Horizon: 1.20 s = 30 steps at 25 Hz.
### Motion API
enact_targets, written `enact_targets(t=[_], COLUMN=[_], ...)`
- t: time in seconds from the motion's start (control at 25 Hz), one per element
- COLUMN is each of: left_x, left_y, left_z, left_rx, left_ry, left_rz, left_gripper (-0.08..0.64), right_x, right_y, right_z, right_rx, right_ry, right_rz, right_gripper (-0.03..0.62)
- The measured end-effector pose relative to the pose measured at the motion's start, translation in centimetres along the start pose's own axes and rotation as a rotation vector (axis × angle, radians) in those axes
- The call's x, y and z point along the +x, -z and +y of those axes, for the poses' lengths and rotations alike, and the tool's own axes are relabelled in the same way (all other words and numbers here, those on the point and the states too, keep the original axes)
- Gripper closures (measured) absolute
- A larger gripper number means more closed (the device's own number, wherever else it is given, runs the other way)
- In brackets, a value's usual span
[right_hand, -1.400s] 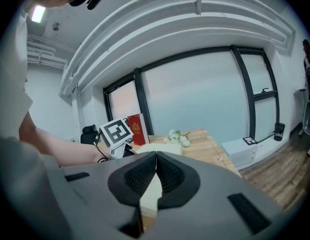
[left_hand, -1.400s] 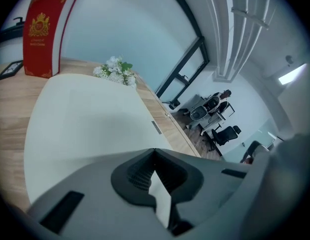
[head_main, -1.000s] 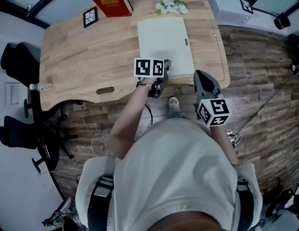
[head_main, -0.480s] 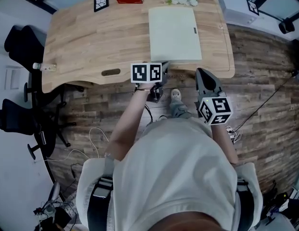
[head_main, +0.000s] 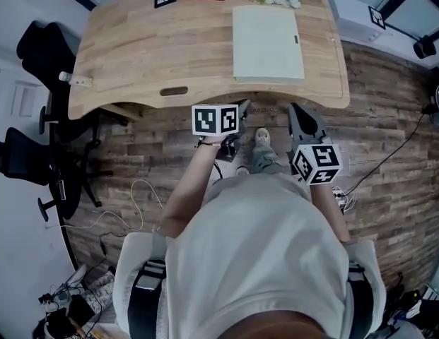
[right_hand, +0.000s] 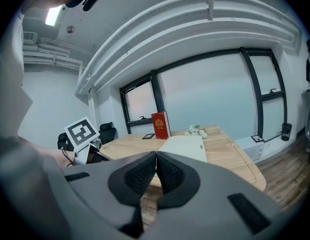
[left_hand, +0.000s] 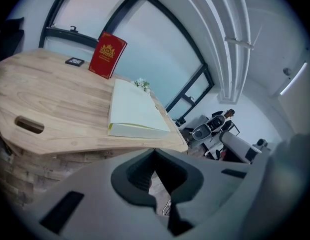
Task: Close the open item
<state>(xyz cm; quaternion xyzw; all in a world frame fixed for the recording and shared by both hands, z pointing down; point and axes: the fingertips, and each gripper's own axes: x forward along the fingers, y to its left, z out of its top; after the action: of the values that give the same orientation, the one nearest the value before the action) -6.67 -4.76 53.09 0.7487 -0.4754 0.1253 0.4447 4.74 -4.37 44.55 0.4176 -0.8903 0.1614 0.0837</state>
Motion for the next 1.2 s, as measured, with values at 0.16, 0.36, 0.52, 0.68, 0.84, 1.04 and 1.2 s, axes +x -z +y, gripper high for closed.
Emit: enact_targets(t=[0.16, 0.36, 0.52, 0.68, 0.84, 1.04, 1.2], left_x=[-2.3, -4.9, -6.7, -8.5, -10.4, -12.1, -12.9], left_y=[1.6, 4.0, 5.7, 6.7, 7.4, 8.2, 8.8], left_z=[-0.6, -1.3, -1.6, -1.6, -1.6, -1.3, -1.0], left_rx=[-0.017, -0.027, -0.049, -0.061, -0.066, -0.068, -0.072], left_ry=[-0.001, -0.006, -0.010, -0.025, -0.045, -0.066, -0.073], left_rz=[-0.016, -0.036, -0.054, -0.081, -0.117, -0.161, -0.173], left_gripper=[0.540, 0.540, 0.540, 0.540, 0.540, 0.540, 0.540], right_x=[-1.1, -2.5, -3.6, -4.4, -4.9, -5.4, -5.5], right_y=[0.0, 0.4, 1.0, 1.8, 2.3, 2.3, 2.4], right_z=[1.4, 3.3, 4.9, 5.9, 6.9, 7.8, 8.3], right_rx=[-0.008, -0.015, -0.029, -0.043, -0.055, -0.066, -0.069], right_ry=[-0.009, -0.025, -0.047, -0.061, -0.080, -0.097, -0.096], right_rz=[-0.005, -0.007, 0.007, 0.025, 0.033, 0.027, 0.018], right_gripper=[0.574, 0.574, 0.574, 0.574, 0.574, 0.574, 0.574])
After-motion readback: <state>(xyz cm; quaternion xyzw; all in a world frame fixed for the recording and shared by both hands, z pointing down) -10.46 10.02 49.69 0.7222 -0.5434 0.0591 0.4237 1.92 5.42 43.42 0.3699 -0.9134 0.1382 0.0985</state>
